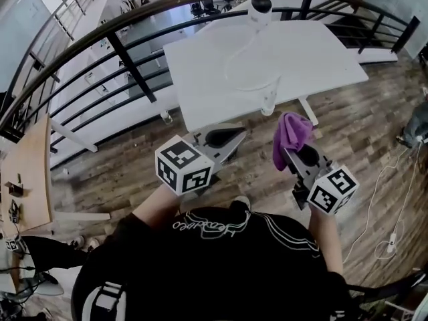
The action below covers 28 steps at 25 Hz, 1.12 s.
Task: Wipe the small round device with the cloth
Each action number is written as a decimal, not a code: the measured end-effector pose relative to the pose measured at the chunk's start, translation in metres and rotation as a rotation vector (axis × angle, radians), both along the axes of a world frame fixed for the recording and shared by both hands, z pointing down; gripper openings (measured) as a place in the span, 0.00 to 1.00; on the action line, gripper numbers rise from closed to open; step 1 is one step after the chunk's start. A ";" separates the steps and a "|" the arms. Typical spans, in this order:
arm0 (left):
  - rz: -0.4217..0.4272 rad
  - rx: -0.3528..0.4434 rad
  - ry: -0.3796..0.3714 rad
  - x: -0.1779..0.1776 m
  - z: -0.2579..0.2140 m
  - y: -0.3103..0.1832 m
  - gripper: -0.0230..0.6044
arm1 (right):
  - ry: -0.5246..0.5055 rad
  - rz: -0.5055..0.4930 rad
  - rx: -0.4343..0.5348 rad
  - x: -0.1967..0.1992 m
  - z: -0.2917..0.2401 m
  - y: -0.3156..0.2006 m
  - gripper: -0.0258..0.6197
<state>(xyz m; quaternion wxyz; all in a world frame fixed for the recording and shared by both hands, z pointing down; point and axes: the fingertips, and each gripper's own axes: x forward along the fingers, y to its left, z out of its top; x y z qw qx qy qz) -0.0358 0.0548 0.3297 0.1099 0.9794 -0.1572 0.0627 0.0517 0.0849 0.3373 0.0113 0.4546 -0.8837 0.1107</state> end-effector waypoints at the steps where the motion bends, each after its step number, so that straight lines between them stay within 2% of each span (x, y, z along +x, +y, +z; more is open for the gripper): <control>1: -0.008 -0.004 0.006 0.008 -0.003 -0.018 0.05 | -0.004 -0.013 0.000 0.008 -0.002 -0.019 0.14; 5: -0.062 0.004 0.015 0.039 -0.017 -0.085 0.05 | 0.007 -0.058 0.026 0.038 -0.016 -0.086 0.14; 8: -0.077 0.030 0.027 0.053 -0.030 -0.114 0.05 | 0.018 -0.090 0.039 0.047 -0.021 -0.117 0.14; 11: -0.097 0.049 0.009 0.051 -0.030 -0.142 0.05 | 0.025 -0.096 0.053 0.049 -0.026 -0.144 0.14; 14: -0.108 0.032 0.004 0.042 -0.025 -0.179 0.05 | 0.030 -0.067 0.076 0.049 -0.032 -0.173 0.14; 18: -0.064 0.013 0.001 0.027 -0.019 -0.231 0.05 | 0.026 0.003 0.080 0.041 -0.036 -0.216 0.14; 25: 0.071 0.014 -0.048 0.011 0.000 -0.303 0.05 | 0.110 0.177 0.117 0.019 -0.055 -0.274 0.14; 28: 0.120 0.009 -0.068 0.013 0.012 -0.326 0.13 | 0.159 0.242 0.131 0.014 -0.064 -0.291 0.14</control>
